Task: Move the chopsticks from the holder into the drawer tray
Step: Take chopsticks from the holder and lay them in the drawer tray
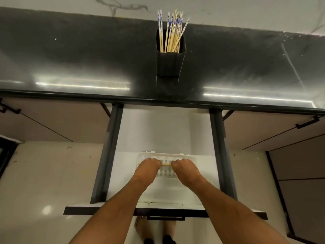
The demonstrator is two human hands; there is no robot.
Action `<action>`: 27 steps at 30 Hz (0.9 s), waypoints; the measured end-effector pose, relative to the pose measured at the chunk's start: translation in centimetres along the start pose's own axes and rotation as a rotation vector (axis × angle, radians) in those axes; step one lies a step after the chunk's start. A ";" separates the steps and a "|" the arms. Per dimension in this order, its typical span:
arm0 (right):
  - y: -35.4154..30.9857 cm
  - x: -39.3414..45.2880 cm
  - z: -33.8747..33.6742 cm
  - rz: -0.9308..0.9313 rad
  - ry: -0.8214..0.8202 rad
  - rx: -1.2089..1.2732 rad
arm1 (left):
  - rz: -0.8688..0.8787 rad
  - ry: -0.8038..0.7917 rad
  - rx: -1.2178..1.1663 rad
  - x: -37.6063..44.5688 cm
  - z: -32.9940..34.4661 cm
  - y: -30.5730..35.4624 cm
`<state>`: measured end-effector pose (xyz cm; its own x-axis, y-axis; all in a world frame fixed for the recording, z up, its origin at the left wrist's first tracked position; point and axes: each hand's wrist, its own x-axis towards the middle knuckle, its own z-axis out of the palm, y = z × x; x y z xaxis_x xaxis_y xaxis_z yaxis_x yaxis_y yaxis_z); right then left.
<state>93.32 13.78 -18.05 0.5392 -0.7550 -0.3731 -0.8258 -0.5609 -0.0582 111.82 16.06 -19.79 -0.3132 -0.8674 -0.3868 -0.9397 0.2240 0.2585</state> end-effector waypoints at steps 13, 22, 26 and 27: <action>1.1 0.9 1.1 -0.008 0.015 0.041 | -0.112 0.119 -0.084 1.4 1.7 -0.3; 1.8 0.5 0.7 0.039 0.025 0.012 | -0.127 0.167 -0.092 1.0 1.7 -0.4; 1.9 0.5 0.9 0.057 0.030 0.019 | -0.129 0.167 -0.071 0.9 1.7 -0.4; 1.8 0.6 0.9 0.059 0.029 0.023 | -0.130 0.163 -0.078 0.9 1.7 -0.4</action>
<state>91.96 12.64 -19.21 0.4934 -0.7963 -0.3499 -0.8598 -0.5073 -0.0579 111.72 15.97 -21.72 -0.1580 -0.9485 -0.2744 -0.9551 0.0764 0.2861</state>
